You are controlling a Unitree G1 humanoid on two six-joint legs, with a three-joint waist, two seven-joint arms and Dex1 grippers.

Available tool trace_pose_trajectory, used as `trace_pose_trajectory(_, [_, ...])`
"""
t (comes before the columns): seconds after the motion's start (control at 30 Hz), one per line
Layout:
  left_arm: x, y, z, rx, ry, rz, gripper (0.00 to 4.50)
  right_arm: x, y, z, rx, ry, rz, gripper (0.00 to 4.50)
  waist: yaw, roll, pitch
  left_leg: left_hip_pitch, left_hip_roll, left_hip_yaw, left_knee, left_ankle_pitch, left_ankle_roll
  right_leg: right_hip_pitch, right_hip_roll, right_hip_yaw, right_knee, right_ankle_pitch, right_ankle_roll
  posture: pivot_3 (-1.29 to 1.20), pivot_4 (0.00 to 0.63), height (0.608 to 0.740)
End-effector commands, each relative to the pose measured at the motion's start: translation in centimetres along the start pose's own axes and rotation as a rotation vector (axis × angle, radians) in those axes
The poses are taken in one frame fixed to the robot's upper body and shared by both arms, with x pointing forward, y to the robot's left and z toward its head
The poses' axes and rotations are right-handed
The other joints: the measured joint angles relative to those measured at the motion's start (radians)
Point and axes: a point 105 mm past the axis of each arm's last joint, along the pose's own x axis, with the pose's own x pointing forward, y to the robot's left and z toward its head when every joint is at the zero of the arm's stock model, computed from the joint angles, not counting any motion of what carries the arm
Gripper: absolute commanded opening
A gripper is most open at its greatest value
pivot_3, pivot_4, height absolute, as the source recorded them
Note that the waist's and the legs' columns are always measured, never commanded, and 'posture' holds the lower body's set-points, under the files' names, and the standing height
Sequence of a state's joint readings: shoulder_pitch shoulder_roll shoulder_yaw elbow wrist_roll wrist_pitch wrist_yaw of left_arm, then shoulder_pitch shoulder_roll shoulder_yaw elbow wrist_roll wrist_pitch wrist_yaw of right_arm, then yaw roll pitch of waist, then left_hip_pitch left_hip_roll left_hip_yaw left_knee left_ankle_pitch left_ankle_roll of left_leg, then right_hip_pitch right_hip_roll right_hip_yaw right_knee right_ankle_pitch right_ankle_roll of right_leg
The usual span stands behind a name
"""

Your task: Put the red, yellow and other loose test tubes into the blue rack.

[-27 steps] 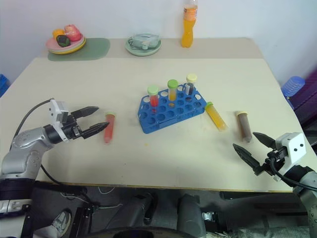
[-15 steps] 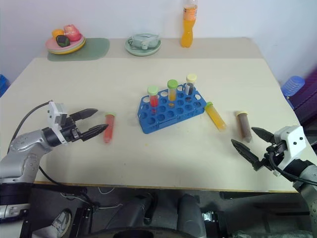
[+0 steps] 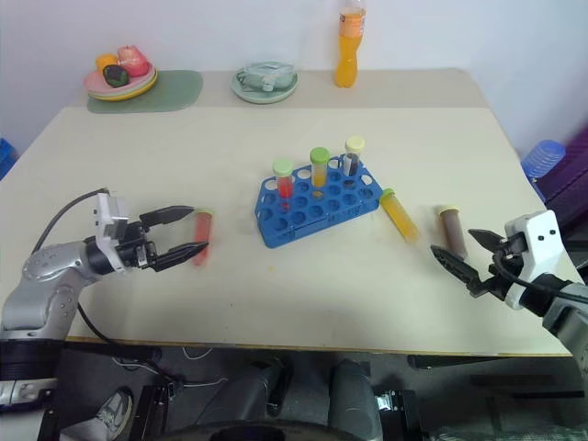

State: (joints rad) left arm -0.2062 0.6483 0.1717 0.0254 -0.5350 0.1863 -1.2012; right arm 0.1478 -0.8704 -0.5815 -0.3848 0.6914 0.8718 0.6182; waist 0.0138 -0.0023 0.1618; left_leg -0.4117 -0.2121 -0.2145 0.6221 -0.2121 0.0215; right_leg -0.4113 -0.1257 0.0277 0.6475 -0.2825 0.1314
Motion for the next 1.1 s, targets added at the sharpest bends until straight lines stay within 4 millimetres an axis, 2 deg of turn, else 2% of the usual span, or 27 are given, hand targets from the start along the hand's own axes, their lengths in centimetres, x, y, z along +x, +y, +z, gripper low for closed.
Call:
trace_pose_trajectory(0.03, [1.0,-0.7,2.2,0.075,-0.070,-0.094,4.44,0.0,-1.5,1.2,-0.038,0.120,-0.104,4.50,-0.001,0.000,0.000,0.000,0.000,0.001,0.000,0.000,0.000,0.000,0.000,0.000,0.000,0.000,0.000,0.00,0.150,0.740])
trace_pose_trajectory(0.23, [2.6,-2.1,3.2,0.073,-0.095,-0.261,4.44,1.9,-2.3,2.3,0.036,0.210,-0.068,4.50,-0.001,0.000,0.000,0.000,0.001,0.002,-0.001,0.000,0.002,0.000,-0.001,0.000,-0.002,0.001,0.001,0.00,0.150,0.740])
trace_pose_trajectory(0.47, [3.2,-2.5,2.8,0.064,-0.063,-0.399,4.44,4.3,-3.1,3.0,0.165,0.331,-0.057,4.50,-0.001,0.000,0.001,0.000,0.001,0.004,-0.001,0.000,0.003,-0.001,-0.001,0.000,-0.001,0.002,0.003,0.00,0.150,0.740])
trace_pose_trajectory(0.63, [3.9,-2.8,2.6,0.080,-0.034,-0.489,4.44,5.2,-4.2,3.3,0.205,0.377,-0.092,4.50,0.000,0.000,0.001,-0.002,0.001,0.004,-0.001,-0.001,0.003,-0.002,-0.001,0.000,-0.002,0.002,0.003,0.00,0.150,0.740])
trace_pose_trajectory(0.83, [4.8,-2.7,2.7,0.097,-0.032,-0.526,4.44,5.9,-5.1,2.7,0.183,0.453,-0.145,4.50,-0.002,0.000,0.001,-0.007,0.001,0.004,0.000,-0.001,0.004,-0.008,-0.001,0.000,0.000,0.003,0.005,0.00,0.150,0.740])
trace_pose_trajectory(0.9, [5.0,-2.7,3.0,0.090,-0.050,-0.525,4.44,6.1,-5.6,2.5,0.184,0.473,-0.164,4.50,-0.003,0.000,0.001,-0.011,0.001,0.004,0.002,0.002,-0.001,-0.012,-0.001,0.000,0.001,0.003,0.005,0.00,0.150,0.740])
trace_pose_trajectory(1.1, [5.0,-2.7,2.9,0.074,-0.052,-0.523,4.44,6.8,-6.0,2.4,0.188,0.496,-0.167,4.50,-0.007,0.000,0.001,-0.014,0.001,0.005,0.005,0.003,-0.002,-0.014,-0.001,0.000,0.002,0.004,0.007,0.00,0.150,0.740])
